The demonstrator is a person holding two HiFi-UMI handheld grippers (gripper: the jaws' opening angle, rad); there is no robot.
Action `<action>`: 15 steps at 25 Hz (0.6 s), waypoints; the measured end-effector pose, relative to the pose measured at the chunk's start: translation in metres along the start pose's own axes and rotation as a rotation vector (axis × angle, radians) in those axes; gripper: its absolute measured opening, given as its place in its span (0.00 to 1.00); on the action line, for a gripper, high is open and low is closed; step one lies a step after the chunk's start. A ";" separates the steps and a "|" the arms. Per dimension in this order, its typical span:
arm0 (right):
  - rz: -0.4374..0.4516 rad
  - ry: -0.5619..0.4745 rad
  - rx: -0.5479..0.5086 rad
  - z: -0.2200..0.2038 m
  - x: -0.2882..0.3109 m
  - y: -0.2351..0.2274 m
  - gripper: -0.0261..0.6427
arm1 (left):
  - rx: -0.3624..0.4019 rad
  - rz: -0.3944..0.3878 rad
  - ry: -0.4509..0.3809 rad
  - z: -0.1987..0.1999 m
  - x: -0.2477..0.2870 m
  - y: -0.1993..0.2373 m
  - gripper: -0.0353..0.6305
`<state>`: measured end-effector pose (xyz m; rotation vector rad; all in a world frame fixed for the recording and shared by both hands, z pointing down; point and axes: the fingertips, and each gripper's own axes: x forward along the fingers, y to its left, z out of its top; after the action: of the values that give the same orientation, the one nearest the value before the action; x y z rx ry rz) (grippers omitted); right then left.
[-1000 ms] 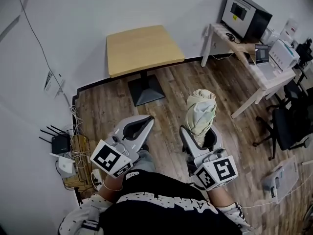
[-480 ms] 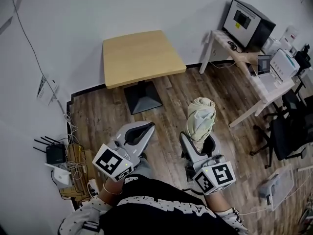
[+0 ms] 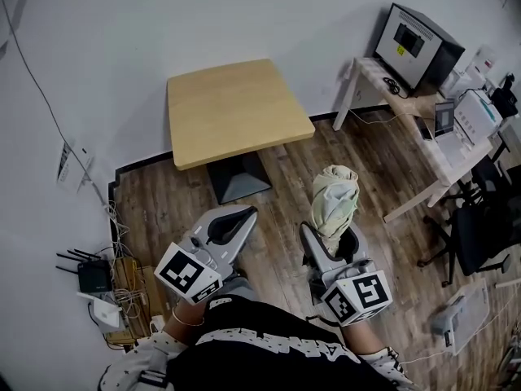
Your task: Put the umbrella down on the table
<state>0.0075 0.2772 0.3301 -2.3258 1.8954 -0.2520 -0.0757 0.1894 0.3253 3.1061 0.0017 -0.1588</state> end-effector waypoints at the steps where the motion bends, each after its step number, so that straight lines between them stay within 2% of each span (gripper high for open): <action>1: -0.002 0.000 0.002 0.001 0.007 -0.001 0.49 | -0.001 0.001 0.003 0.000 0.003 0.008 0.04; 15: -0.029 0.032 0.006 0.000 0.088 -0.006 0.49 | -0.023 0.013 0.015 -0.006 0.015 0.093 0.04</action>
<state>0.0309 0.1921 0.3357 -2.3607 1.8738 -0.2989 -0.0594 0.0965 0.3327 3.0837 -0.0160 -0.1344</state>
